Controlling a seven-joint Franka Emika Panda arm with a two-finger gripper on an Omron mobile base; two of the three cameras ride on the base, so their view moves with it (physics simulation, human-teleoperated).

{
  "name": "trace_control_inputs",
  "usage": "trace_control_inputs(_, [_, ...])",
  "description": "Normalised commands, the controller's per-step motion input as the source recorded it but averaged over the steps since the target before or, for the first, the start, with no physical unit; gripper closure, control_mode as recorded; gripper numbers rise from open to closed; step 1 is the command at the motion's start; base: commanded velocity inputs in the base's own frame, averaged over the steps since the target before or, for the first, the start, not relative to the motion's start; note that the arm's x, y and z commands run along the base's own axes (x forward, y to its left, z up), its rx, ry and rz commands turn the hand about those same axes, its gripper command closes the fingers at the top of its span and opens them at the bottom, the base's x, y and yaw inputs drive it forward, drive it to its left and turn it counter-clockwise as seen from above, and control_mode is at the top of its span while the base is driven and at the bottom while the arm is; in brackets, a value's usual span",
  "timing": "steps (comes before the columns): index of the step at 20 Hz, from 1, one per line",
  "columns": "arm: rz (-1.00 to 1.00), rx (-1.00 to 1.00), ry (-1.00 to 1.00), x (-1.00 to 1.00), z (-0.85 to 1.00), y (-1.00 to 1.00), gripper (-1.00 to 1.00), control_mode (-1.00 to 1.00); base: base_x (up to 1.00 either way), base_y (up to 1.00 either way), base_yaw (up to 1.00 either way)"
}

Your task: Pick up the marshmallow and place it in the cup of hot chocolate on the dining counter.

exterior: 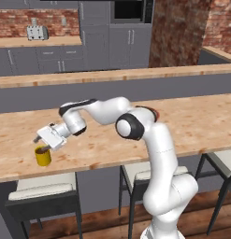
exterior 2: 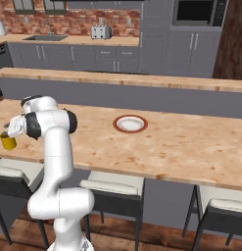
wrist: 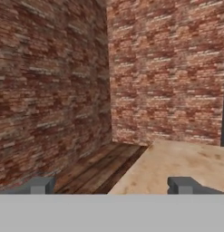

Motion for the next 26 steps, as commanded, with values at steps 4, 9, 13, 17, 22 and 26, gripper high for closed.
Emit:
trace_control_inputs(4, [0.00, 0.06, -0.09, -0.43, 0.37, -0.22, -1.00, -1.00, 0.00, 0.00, 0.00])
trace_control_inputs(9, [-0.01, 0.13, -0.18, -0.91, 0.67, -0.56, -1.00, -1.00, 0.00, 0.00, 0.00])
trace_control_inputs(13, [-0.06, 0.20, -0.23, -1.00, 0.68, -0.99, -1.00, -1.00, 0.00, 0.00, 0.00])
trace_control_inputs(17, [-0.06, 0.23, -0.24, -0.92, 0.67, -1.00, -1.00, -1.00, 0.00, 0.00, 0.00])
trace_control_inputs(22, [-0.09, 0.21, -0.25, -0.73, 0.85, -1.00, -1.00, -1.00, 0.00, 0.00, 0.00])
trace_control_inputs(26, [-0.06, 0.19, -0.29, -0.47, 1.00, -0.96, -1.00, -1.00, 0.00, 0.00, 0.00])
